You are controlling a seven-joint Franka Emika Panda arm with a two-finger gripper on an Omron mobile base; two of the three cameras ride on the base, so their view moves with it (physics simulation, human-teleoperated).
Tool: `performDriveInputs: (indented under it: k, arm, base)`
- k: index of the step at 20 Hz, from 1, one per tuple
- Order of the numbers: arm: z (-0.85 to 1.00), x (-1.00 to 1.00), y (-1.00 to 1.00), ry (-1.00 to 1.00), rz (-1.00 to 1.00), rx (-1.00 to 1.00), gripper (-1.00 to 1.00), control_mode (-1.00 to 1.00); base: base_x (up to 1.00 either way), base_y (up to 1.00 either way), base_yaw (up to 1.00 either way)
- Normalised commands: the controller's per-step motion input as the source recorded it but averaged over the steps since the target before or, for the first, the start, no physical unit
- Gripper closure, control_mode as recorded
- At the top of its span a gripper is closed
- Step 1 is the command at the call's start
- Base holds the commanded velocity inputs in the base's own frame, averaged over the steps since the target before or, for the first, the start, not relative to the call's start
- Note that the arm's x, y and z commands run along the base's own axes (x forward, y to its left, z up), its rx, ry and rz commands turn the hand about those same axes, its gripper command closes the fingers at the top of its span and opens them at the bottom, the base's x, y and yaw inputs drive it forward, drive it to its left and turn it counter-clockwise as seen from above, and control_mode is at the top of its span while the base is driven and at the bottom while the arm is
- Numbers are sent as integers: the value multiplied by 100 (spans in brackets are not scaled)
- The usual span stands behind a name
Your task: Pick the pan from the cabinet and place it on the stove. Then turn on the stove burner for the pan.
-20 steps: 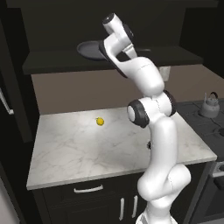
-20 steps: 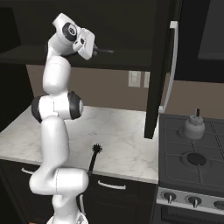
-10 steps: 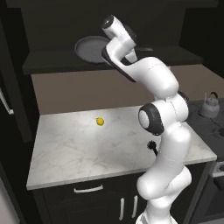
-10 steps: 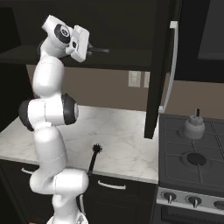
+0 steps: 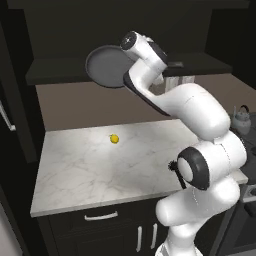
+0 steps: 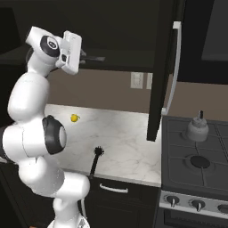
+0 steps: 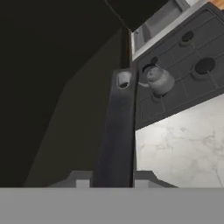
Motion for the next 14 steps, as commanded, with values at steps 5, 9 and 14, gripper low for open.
performDriveInputs:
  k: [5,9,14]
  arm:
    - [-1,-79,4,-3,0,0,100,-100]
    - [0,-57,0,-1,0,1,100,-100]
    - [0,-42,0,-2,-1,2,100,-100]
  base:
    - [0,0,0]
    - [0,0,0]
    - [0,0,0]
